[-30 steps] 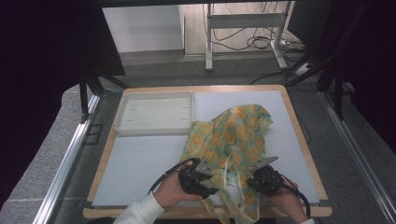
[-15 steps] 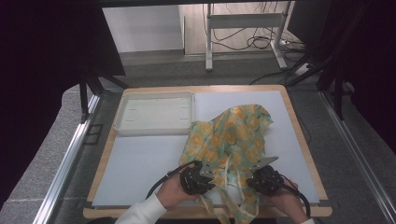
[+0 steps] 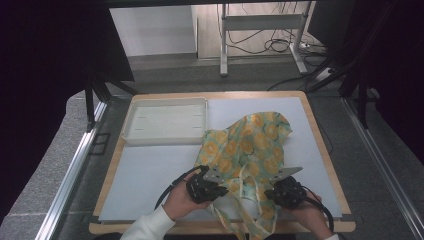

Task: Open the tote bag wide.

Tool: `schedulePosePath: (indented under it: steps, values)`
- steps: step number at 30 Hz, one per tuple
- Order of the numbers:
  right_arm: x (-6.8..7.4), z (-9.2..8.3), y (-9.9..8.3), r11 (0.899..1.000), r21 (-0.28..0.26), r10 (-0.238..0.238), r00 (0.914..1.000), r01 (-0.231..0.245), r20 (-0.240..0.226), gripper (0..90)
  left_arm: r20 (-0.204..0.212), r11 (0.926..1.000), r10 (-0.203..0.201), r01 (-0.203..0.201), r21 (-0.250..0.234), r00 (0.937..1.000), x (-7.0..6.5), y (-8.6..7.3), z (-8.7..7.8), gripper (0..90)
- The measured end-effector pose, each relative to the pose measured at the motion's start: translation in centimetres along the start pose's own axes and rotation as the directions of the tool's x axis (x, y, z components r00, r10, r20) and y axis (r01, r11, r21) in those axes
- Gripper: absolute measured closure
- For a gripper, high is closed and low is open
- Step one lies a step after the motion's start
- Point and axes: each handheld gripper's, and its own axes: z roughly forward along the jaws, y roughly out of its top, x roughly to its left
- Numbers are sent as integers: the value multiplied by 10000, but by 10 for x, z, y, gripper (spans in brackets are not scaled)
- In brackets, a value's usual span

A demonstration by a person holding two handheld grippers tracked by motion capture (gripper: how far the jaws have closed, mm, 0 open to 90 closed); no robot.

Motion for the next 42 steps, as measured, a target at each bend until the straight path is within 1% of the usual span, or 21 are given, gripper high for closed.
schedulePosePath:
  steps: [2,3,4,6,9,12,14,16,17,19,23,27,32,33,34,36,37,38,39,41,42]
  values:
    - [-2,-9,0,9994,-329,81,9999,-84,-113,867,-69,9998,-148,147,-126,9999,2,-2,-1,898]
    - [-2,-14,0,9990,-437,106,9998,-113,-159,852,-101,9999,-126,125,-86,9999,3,-2,-3,898]
    - [-2,-18,-1,9986,-530,85,9998,-94,-175,834,-121,9995,-236,233,-193,9996,3,-3,-4,898]
    - [-2,-24,-5,9975,-696,75,9996,-94,-288,801,-182,9994,-266,262,-226,9995,6,-5,-7,898]
    - [-1,-31,-13,9968,-792,106,9991,-138,-406,721,-223,9976,-537,526,-457,9983,10,-7,-13,899]
    - [3,-36,-21,9955,-946,-33,9985,-19,-551,627,-277,9948,-817,798,-640,9963,15,-9,-19,900]
    - [7,-41,-25,9939,-1090,-238,9971,158,-728,568,-285,9919,-1018,993,-788,9944,19,-10,-22,900]
    - [10,-44,-26,9925,-1192,-381,9955,275,-873,542,-343,9899,-1167,1134,-850,9926,22,-11,-25,900]
    - [11,-46,-27,9919,-1208,-502,9938,381,-992,528,-370,9893,-1212,1177,-863,9919,24,-12,-25,900]
    - [15,-48,-27,9918,-1138,-713,9915,589,-1089,505,-409,9881,-1303,1263,-881,9906,26,-12,-26,900]
    - [21,-51,-27,9907,-934,-1120,9833,993,-1431,481,-409,9870,-1393,1354,-867,9894,27,-13,-26,900]
    - [29,-49,-27,9882,-803,-1421,9758,1302,-1662,457,-380,9864,-1438,1401,-864,9889,29,-13,-26,900]
    - [46,-37,-18,9783,-616,-2062,9586,1978,-1965,444,-334,9858,-1497,1465,-816,9882,30,-13,-24,900]
    - [48,-35,-16,9753,-575,-2207,9540,2134,-2029,444,-332,9860,-1499,1469,-791,9881,31,-12,-25,900]
    - [50,-33,-15,9725,-554,-2330,9497,2264,-2092,467,-316,9860,-1496,1467,-791,9882,31,-12,-25,900]
    - [52,-30,-14,9720,-457,-2348,9483,2303,-2137,599,-306,9862,-1486,1459,-784,9884,31,-12,-25,900]
    - [52,-28,-13,9735,-404,-2282,9482,2249,-2208,669,-308,9862,-1482,1454,-791,9885,31,-12,-25,900]
    - [50,-27,-13,9756,-352,-2190,9497,2166,-2240,738,-298,9852,-1520,1490,-848,9879,31,-12,-25,900]
    - [48,-27,-13,9777,-292,-2093,9530,2080,-2192,795,-306,9850,-1532,1501,-856,9877,31,-13,-25,900]
    - [43,-28,-14,9832,-235,-1821,9644,1810,-1919,858,-275,9842,-1554,1524,-900,9875,32,-13,-26,900]
    - [41,-28,-14,9854,-251,-1700,9697,1682,-1757,871,-272,9839,-1556,1525,-934,9874,32,-13,-26,900]
